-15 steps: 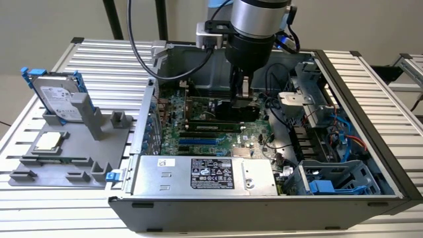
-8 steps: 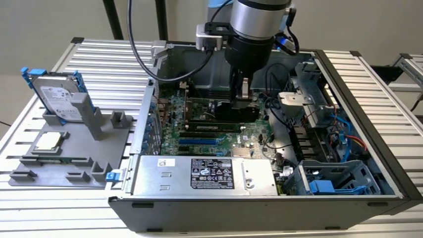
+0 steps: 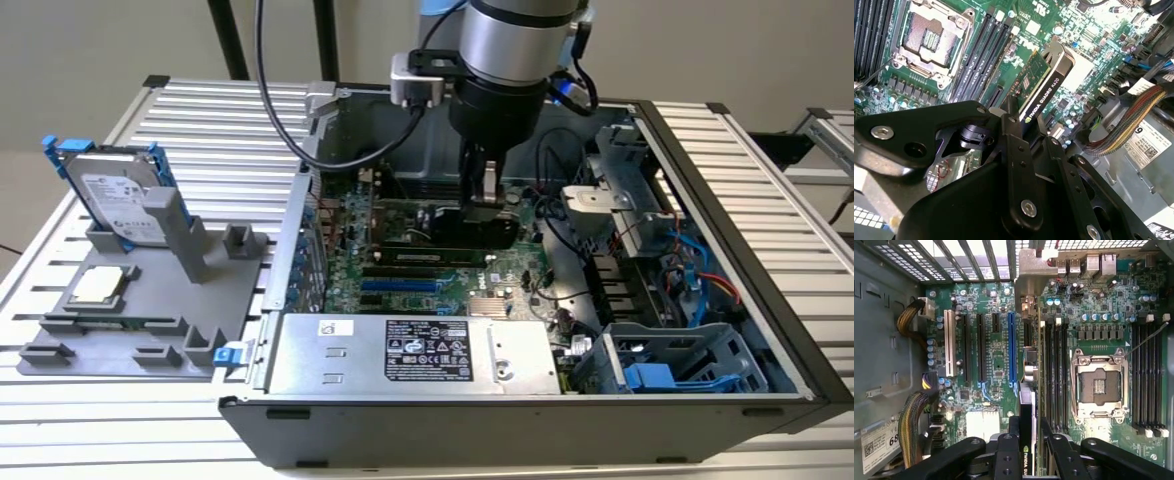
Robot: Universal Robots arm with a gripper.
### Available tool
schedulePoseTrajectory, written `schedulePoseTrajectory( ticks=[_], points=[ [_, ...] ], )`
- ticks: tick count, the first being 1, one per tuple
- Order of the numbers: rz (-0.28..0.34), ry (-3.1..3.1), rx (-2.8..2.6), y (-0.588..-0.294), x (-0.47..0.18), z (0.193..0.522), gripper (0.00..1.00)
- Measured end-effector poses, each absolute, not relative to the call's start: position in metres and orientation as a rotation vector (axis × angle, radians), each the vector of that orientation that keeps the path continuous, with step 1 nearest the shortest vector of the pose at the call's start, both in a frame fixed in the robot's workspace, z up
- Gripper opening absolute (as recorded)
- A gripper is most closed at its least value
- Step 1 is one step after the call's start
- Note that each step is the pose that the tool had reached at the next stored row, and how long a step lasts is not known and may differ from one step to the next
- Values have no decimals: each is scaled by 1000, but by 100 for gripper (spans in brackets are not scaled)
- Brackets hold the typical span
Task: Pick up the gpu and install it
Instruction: 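Insert the gpu into the slot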
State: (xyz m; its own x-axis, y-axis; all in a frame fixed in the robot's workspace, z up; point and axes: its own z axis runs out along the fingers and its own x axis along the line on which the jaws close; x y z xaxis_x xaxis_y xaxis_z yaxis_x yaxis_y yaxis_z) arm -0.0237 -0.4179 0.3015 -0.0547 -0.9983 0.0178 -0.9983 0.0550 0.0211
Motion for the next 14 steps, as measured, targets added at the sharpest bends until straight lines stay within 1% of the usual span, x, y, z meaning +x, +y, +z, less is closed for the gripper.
schedulePoseTrajectory(
  ticks=[14],
  points=[
    [-5,-2261,2141,-419,-27,296,0]
  ],
)
